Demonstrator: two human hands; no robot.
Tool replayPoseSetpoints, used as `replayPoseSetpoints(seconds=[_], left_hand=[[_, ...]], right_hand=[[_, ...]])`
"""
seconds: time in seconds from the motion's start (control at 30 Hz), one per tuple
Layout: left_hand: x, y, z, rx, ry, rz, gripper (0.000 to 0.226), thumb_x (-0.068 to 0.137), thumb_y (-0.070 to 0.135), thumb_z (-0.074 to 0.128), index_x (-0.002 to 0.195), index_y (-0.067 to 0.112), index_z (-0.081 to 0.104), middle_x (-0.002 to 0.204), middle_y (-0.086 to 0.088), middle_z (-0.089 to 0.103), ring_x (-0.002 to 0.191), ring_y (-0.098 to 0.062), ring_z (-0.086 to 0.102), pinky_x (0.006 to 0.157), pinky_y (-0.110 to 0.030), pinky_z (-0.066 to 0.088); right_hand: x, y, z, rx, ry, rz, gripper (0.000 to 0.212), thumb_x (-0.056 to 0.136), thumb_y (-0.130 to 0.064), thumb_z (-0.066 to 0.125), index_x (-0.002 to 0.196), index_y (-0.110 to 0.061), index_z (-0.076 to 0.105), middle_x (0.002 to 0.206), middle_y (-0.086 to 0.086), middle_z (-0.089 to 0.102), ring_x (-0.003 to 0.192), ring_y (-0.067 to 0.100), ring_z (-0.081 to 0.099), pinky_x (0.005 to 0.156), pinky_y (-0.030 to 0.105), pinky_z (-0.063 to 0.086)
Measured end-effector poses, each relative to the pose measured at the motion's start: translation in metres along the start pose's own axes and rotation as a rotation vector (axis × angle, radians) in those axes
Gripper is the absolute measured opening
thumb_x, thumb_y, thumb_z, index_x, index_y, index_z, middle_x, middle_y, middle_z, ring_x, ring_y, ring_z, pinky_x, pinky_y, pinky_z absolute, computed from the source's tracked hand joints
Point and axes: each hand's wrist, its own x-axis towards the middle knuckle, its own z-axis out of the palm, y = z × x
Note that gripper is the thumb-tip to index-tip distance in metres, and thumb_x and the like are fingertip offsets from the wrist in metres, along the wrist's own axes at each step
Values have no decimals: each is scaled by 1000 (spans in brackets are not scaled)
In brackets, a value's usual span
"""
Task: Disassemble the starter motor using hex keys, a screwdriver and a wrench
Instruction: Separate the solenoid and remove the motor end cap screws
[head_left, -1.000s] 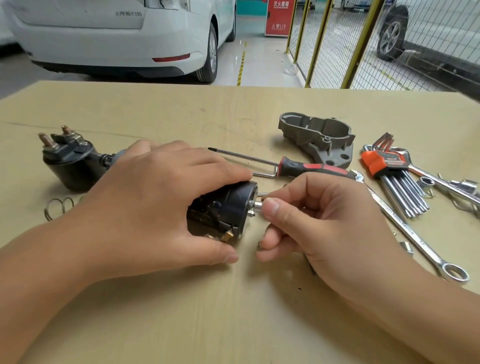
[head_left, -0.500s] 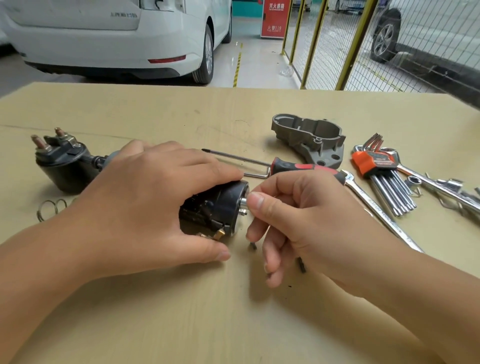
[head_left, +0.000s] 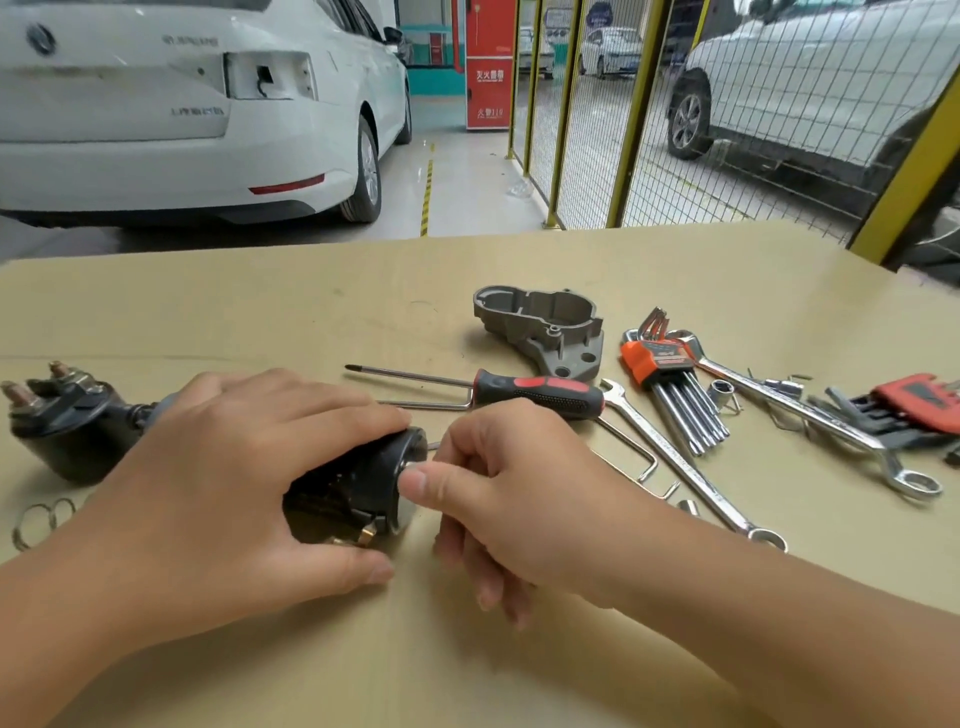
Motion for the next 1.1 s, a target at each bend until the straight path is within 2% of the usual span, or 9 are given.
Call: replayPoseSetpoints(seconds=[0.13,0.33,0.43,0.53,0.57,0.63,0.7,0.97,1.1], left_hand=[[1,-1,2,22,-9,-9,91,62,94,66,143,55,52,140,35,54,121,-3,61,89,-54,48],[3,4,9,30,23,-19,85,68,93,62,139,47,56,140,32,56,122,-4,60,99,-51,43],[4,9,10,-27,69,-4,68,80,88,55,135,48,58,136,34,57,124,2,57,101,-47,41],[7,16,14,-137,147,32,49,89,77,56,131,53,60,134,33,59,126,5,56,101,-37,40],[7,18,16,-166,179,35,43,92,73,56,130,52,61,133,32,61,124,4,58,100,-36,41],[9,20,21,-188,233,33,35,96,65,56,126,47,63,129,31,63,121,1,61,97,-40,45],[10,20,25,-191,250,27,32,97,61,58,122,43,66,127,31,64,119,-1,63,92,-44,47],[14,13,20,-171,67,37,23,100,60,49,118,57,62,132,32,62,119,0,62,83,-55,54],[13,12,16,-187,52,60,17,99,59,53,112,54,63,128,30,65,116,0,64,79,-53,55]], right_hand=[[2,3,2,-70,89,-65,26,95,-16,69,83,-25,48,73,23,68,37,21,59,35,29,48],[2,6,-3,16,80,-89,20,87,-14,79,87,-13,59,53,4,64,37,19,60,36,27,49],[2,6,-3,116,49,-70,19,91,-22,75,85,-8,63,56,8,67,39,22,62,37,22,45],[4,7,-1,238,45,-71,19,98,-18,61,81,-9,62,60,16,66,48,33,64,49,38,56],[4,7,-1,282,36,-72,18,100,-14,57,84,-9,60,58,16,64,47,32,63,50,39,56],[3,7,0,311,32,-81,13,101,-11,54,88,-10,54,56,13,64,41,27,61,44,27,50],[2,8,-1,325,53,-97,13,101,-10,58,91,-11,50,56,10,64,39,24,60,41,23,45],[-1,9,0,493,63,-78,19,97,-9,68,96,-7,49,55,8,65,38,21,60,45,28,50],[-2,8,3,568,16,-68,17,96,-8,69,98,-5,53,54,7,64,40,17,60,44,27,53]])
